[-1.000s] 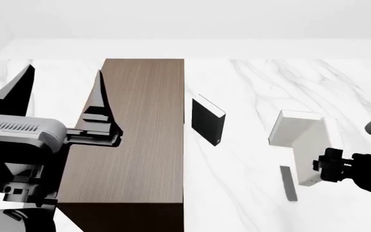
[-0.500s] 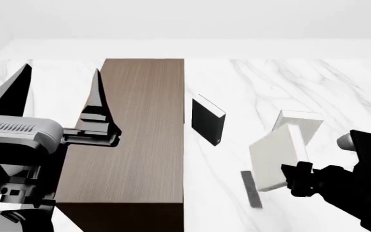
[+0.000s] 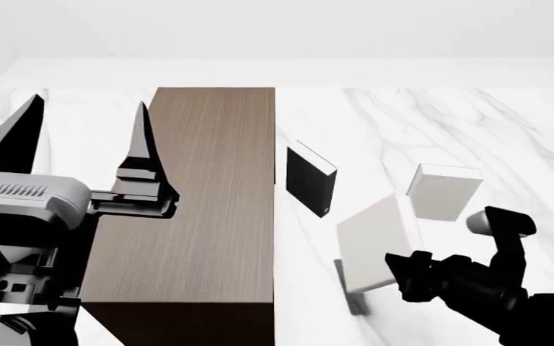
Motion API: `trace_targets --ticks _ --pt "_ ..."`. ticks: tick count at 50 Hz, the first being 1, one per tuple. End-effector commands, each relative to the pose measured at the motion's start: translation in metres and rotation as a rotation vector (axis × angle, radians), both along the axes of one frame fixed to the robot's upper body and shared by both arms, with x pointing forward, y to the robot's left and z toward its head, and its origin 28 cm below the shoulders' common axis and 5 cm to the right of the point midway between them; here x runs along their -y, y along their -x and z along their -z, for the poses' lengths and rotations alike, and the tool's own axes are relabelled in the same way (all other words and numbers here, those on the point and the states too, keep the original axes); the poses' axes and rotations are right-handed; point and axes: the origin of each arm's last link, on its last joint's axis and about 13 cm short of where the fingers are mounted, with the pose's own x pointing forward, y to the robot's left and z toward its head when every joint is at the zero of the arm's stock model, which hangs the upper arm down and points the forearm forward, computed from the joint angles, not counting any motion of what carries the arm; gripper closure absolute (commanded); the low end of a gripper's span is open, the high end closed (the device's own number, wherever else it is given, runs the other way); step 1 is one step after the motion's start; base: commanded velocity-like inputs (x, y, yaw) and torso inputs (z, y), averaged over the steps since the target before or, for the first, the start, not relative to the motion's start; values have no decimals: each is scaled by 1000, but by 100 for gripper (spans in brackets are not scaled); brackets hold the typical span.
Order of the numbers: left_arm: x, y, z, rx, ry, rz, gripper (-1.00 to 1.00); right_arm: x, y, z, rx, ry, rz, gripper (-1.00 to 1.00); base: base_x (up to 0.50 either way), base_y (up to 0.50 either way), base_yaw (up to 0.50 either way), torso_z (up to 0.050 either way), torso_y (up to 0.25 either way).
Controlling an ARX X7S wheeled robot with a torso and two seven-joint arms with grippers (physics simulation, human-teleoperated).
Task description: Pick up the book on the right and place it under the cabinet shelf.
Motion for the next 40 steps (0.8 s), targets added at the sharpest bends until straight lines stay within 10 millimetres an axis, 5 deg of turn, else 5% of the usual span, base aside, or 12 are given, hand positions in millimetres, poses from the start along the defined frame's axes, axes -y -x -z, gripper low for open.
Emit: trace_targets --ticks 1,40 --pt "0 1 -1 2 2 -1 -100 -6 -3 -5 50 -47 -36 100 0 0 0 0 10" --pt "-1 0 0 1 4 -1 -100 -28 -5 11 55 -110 -128 100 0 0 0 0 1"
